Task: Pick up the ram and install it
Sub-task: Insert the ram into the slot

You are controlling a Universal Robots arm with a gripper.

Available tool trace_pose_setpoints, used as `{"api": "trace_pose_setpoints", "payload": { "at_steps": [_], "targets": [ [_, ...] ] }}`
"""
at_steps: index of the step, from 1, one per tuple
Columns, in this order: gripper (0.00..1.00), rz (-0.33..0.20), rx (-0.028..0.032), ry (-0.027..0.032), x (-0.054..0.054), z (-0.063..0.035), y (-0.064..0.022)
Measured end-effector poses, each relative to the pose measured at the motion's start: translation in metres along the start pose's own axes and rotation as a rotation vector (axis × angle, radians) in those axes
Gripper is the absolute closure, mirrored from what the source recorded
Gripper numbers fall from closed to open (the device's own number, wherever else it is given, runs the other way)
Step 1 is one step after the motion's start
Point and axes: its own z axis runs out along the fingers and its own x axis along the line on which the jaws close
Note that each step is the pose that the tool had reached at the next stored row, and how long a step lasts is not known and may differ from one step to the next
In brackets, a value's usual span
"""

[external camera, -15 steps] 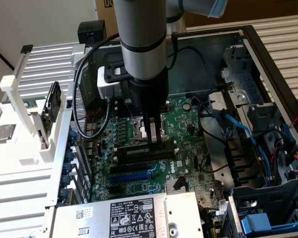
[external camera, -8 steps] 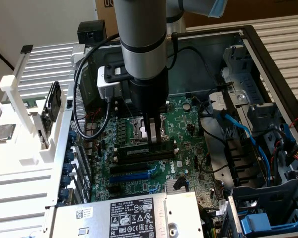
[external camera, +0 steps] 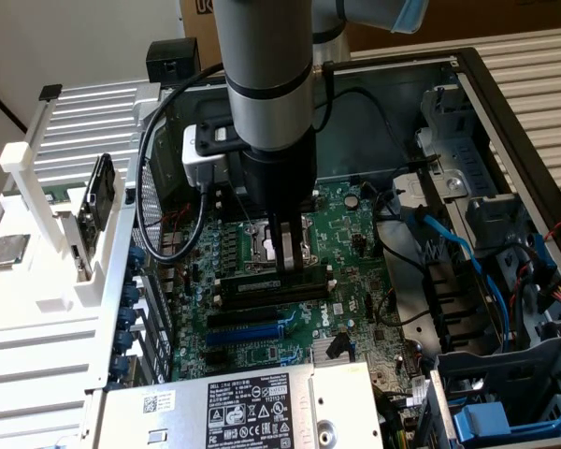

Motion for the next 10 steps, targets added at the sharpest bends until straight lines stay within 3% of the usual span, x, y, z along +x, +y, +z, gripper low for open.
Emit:
{"api": "trace_pose_setpoints", "payload": {
  "at_steps": [10],
  "targets": [
    [0.88,0.000,0.0000,0.0000,-0.0008,0.0000,0.0001]
  ]
}}
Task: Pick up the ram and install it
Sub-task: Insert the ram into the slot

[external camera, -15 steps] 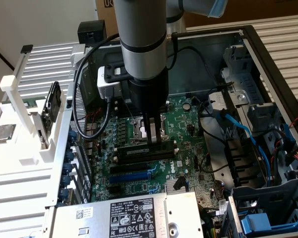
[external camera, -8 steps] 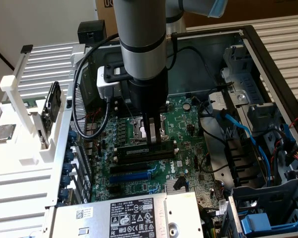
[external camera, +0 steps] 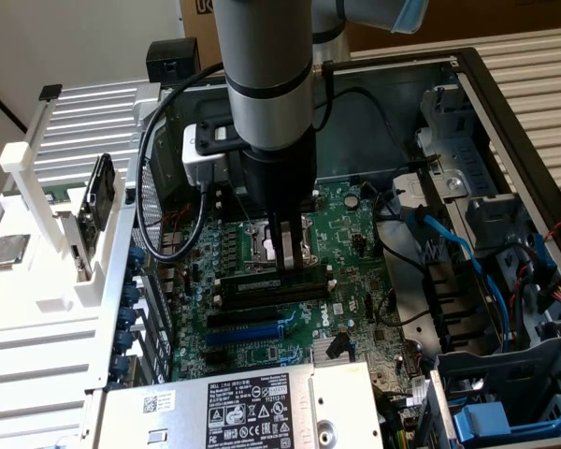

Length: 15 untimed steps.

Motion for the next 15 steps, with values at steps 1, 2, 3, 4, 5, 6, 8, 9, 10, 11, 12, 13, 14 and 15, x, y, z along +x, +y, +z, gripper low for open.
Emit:
{"api": "trace_pose_setpoints", "payload": {
  "at_steps": [1,2,3,4,5,6,8,9,10,11,12,13,14,15],
  "targets": [
    [0.88,0.000,0.0000,0.0000,0.0000,0.0000,0.0000],
    [0.88,0.000,0.0000,0.0000,0.0002,0.0000,-0.0001],
    [0.88,0.000,0.0000,0.0001,0.0003,0.0000,0.0000],
    [0.88,0.001,0.0000,0.0001,0.0004,0.0000,0.0000],
    [0.88,0.001,0.0000,0.0001,0.0004,0.0000,-0.0001],
    [0.88,0.002,0.0001,0.0000,0.0005,0.0000,0.0000],
    [0.88,0.003,0.0002,0.0001,0.0005,0.0000,0.0000],
    [0.88,0.004,0.0002,0.0002,0.0005,0.0000,0.0000],
    [0.88,0.005,0.0002,0.0003,0.0005,0.0000,0.0000],
    [0.88,0.006,0.0002,0.0004,0.0005,0.0000,-0.0001],
    [0.88,0.006,0.0002,0.0004,0.0005,0.0000,0.0000],
    [0.88,0.007,0.0003,0.0005,0.0005,0.0000,0.0000],
    [0.88,0.007,0.0004,0.0003,0.0005,0.0001,-0.0001],
    [0.88,0.007,0.0008,0.0005,0.0006,0.0002,-0.0001]
  ]
}}
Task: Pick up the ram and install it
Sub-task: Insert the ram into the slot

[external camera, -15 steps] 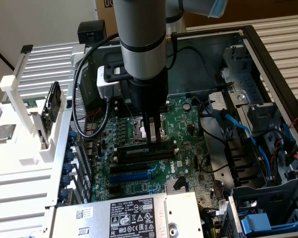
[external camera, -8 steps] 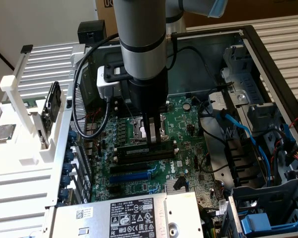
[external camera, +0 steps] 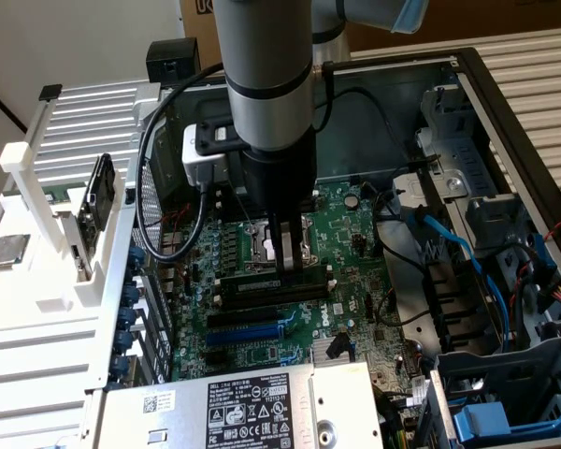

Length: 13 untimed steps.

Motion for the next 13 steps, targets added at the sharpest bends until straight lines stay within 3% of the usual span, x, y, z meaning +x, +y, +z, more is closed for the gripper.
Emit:
{"api": "trace_pose_setpoints", "payload": {
  "at_steps": [13],
  "targets": [
    [0.88,0.000,0.0015,-0.0001,-0.0007,0.0014,0.0009]
  ]
}}
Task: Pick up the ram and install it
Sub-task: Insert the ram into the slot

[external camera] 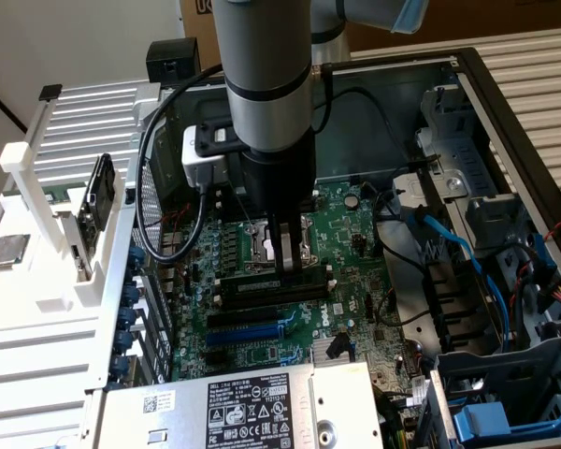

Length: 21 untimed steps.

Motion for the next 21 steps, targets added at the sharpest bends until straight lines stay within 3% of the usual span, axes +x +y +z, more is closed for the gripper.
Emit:
{"api": "trace_pose_setpoints", "payload": {
  "at_steps": [21],
  "targets": [
    [0.88,0.000,0.0008,-0.0001,0.0007,0.0022,0.0010]
  ]
}}
